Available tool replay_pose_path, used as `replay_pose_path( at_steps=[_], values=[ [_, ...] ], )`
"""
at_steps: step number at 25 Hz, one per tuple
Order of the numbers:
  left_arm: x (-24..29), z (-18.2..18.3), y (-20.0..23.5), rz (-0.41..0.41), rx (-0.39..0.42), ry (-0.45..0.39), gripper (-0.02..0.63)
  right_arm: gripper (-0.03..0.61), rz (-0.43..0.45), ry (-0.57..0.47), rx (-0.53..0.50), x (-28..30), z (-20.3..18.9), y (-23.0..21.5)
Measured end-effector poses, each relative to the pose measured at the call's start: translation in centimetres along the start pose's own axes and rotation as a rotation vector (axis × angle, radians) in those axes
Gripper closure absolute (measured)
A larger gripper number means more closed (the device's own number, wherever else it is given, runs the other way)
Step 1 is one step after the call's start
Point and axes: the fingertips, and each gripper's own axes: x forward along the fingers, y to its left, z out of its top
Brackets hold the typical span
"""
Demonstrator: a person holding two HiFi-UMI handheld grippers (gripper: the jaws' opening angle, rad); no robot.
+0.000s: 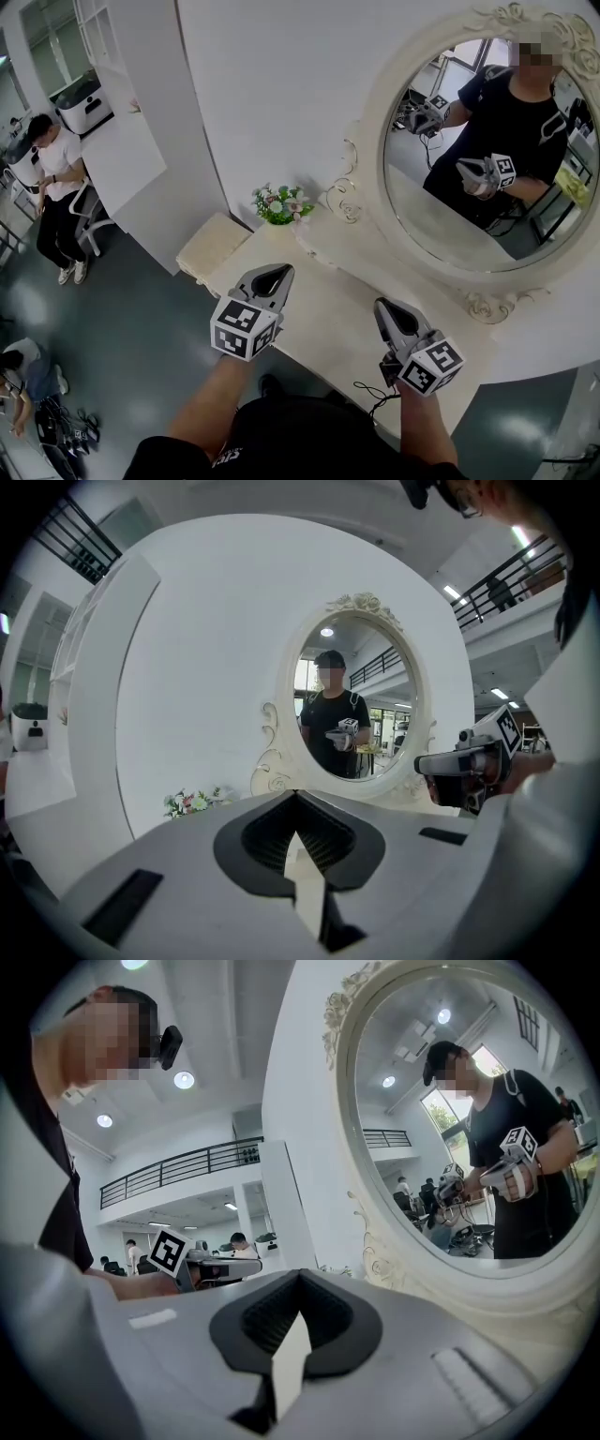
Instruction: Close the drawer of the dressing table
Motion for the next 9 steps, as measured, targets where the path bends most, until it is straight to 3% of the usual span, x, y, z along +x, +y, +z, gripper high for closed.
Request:
replay_pose_path(
  at_steps=[9],
  values=[
    [-0.10,-0.69,-0.10,-0.046,-0.050,-0.010,0.609,0.571,-0.059,0.023,-0.058,-0.22,-0.39,-0.54]
  ],
)
